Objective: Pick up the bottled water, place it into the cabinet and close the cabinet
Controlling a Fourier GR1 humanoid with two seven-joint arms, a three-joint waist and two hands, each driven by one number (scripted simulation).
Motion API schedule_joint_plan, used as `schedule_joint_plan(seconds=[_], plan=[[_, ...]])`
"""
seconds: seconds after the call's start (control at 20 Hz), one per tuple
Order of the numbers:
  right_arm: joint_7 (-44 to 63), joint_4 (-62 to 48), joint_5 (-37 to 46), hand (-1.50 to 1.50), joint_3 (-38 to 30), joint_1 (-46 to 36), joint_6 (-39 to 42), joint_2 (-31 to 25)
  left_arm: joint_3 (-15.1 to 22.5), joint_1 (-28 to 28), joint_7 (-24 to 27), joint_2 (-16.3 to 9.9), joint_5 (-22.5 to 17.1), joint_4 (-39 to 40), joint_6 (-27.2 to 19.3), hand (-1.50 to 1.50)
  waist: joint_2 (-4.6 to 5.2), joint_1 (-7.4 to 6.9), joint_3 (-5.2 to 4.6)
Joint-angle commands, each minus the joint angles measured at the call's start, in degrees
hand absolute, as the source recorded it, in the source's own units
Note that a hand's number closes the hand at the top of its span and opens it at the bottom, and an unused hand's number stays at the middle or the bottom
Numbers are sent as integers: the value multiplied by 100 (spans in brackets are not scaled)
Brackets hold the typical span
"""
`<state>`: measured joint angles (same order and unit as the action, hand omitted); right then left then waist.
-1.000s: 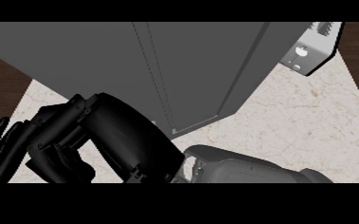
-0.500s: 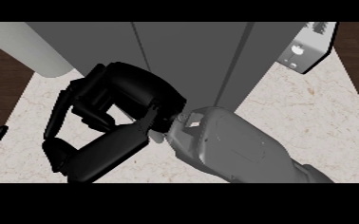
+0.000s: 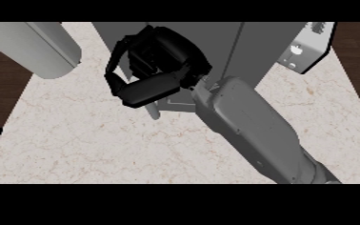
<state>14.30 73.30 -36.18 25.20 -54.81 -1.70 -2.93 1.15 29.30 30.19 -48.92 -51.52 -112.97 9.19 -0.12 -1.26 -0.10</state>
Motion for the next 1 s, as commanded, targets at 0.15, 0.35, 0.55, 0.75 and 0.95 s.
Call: schedule_joint_plan(seconds=[0.15,0.35,0.55,0.75,0.95], plan=[[-546,-685,701,150,-404,-71,-337,-307,-86,62,-171,97,68,-193,-19,-150,16,29,11],[-619,-1037,769,150,-571,-208,-311,-344,-83,-89,-196,178,49,-26,61,-150,47,16,6],[-781,-1036,730,-150,-784,-160,-202,-548,4,-249,-271,234,101,-60,0,-150,67,68,8],[-806,-1080,848,-150,-791,-344,-188,-603,35,-354,-345,260,148,-70,-41,-150,59,60,6],[-996,-1217,905,-150,-762,-272,-237,-458,190,-410,-459,277,268,-103,-51,-150,75,49,6]])
